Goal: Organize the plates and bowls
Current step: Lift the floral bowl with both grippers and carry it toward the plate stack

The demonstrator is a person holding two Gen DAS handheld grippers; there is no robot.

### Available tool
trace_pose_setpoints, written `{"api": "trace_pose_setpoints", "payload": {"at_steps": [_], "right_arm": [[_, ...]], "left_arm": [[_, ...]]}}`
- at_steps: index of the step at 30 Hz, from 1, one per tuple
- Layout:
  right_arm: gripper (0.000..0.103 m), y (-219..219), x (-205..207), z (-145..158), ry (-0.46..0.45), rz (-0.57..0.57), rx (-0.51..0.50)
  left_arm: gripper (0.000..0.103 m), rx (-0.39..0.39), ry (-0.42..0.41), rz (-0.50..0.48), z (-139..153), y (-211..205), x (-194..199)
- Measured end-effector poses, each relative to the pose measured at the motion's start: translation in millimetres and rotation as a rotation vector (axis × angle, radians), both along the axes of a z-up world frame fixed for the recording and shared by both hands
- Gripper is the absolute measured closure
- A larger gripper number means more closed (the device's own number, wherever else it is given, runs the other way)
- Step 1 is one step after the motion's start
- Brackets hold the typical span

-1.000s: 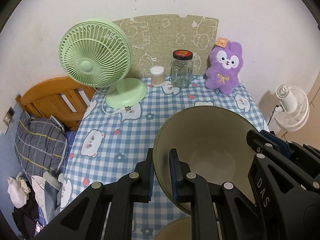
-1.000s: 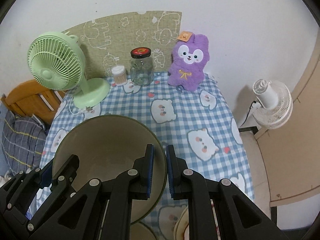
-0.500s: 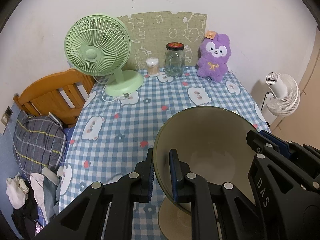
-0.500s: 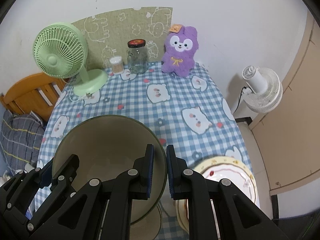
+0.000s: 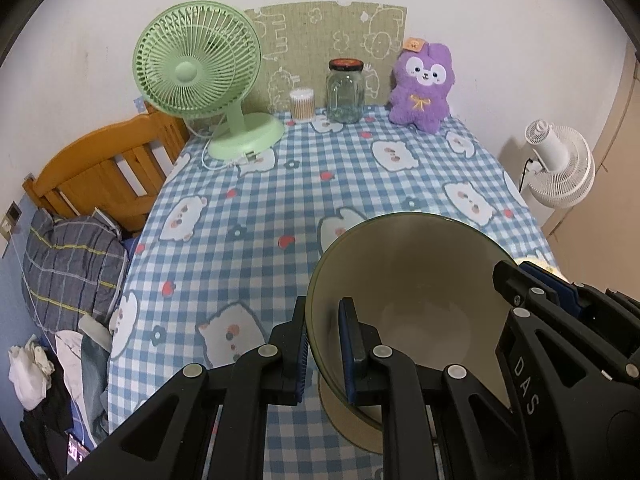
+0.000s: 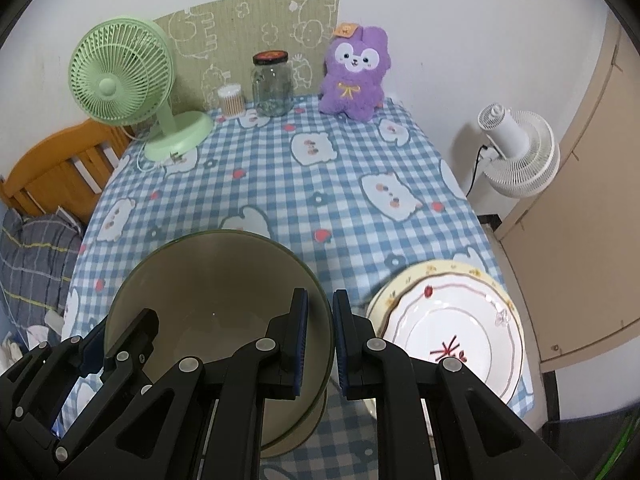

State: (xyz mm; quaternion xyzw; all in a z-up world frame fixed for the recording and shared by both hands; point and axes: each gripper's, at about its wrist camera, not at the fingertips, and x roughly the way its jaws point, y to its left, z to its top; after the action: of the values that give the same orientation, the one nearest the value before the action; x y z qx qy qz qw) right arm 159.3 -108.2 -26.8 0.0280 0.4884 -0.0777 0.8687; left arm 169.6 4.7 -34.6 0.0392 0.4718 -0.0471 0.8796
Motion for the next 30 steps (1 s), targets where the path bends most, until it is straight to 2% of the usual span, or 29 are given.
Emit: {"api": "trace_pose_setpoints", "payload": {"at_steps": [21,30], "right_arm": [[0.087,5.5,-16.5,-40.4,0.072,-0.022,0.012],[0.087,4.9,-19.4,-46.6,0.074,-0.03,-0.001]], "left_arm": [[0.092,0.009,0.068,-0.021,-36.6,5.8,-15.9],[0.092,0.0,0.086,-0.025,-44.2,6.4,-17.9]]}}
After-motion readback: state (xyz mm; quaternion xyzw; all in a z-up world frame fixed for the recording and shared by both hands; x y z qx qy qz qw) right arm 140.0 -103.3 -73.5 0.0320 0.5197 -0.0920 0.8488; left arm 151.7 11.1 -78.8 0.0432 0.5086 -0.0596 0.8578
